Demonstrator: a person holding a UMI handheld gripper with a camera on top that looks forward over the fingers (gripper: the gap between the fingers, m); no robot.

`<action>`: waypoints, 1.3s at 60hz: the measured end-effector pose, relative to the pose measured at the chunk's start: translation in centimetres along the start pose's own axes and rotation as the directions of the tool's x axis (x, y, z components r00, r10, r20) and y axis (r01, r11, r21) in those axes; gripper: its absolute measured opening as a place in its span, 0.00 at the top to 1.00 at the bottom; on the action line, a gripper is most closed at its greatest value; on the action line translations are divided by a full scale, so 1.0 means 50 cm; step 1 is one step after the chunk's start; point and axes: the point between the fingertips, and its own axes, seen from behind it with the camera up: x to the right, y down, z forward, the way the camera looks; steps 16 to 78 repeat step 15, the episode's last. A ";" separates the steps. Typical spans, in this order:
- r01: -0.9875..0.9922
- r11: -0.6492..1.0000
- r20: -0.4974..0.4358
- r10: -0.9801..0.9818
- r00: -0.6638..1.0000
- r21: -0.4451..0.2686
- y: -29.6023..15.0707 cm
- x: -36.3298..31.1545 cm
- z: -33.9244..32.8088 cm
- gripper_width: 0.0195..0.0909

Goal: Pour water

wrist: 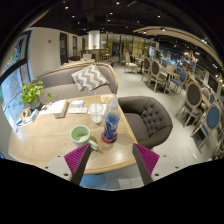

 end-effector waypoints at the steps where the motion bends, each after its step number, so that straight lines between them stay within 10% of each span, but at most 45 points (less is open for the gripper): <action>1: 0.002 1.000 0.000 -0.002 1.000 -0.001 0.000 0.000 0.000 0.08; 78: -0.005 1.000 0.022 0.005 1.000 -0.001 -0.008 -0.022 0.001 0.07</action>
